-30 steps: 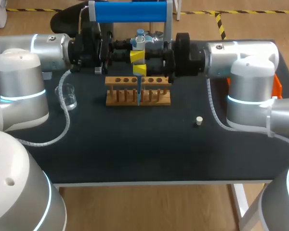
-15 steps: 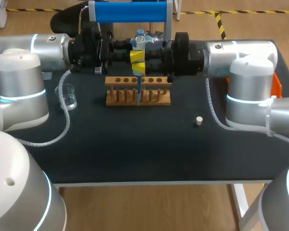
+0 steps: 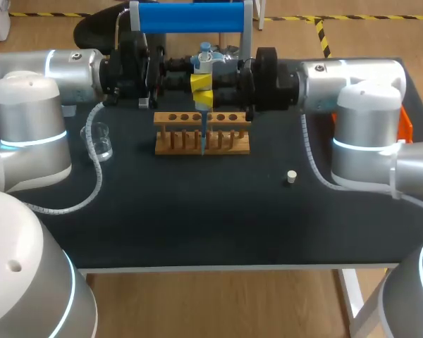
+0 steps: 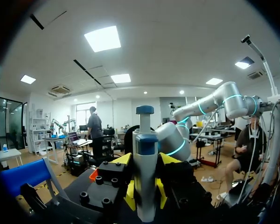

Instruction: Invert the test tube, pick up the pipette, mount the tip to pipette, aspirate from beaker and dispense into the tube, eject the tip, return the pipette, and cap with the stopper.

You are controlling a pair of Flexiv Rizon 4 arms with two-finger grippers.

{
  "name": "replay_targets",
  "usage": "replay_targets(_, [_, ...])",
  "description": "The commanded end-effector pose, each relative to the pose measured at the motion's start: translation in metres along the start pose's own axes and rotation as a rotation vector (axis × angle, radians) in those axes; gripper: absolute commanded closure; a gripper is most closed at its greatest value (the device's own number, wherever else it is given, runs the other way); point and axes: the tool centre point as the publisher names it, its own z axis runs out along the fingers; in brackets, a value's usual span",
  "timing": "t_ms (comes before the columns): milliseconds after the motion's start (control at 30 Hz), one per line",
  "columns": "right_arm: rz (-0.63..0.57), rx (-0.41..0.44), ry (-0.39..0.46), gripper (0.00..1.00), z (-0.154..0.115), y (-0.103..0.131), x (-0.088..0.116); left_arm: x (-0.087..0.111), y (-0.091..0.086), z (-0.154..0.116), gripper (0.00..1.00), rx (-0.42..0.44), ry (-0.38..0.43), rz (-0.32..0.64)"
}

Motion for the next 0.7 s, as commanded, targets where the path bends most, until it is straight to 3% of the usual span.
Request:
replay_targets(33, [0.002, 0.005, 0.016, 1.00, -0.003, 0.000, -0.001, 0.000, 0.000, 0.001, 0.00, 0.000, -0.002, 0.002])
replay_targets(700, [-0.015, 0.015, 0.137, 1.00, -0.042, 0.003, 0.001, 0.000, 0.000, 0.001, 0.00, 0.000, -0.002, 0.002])
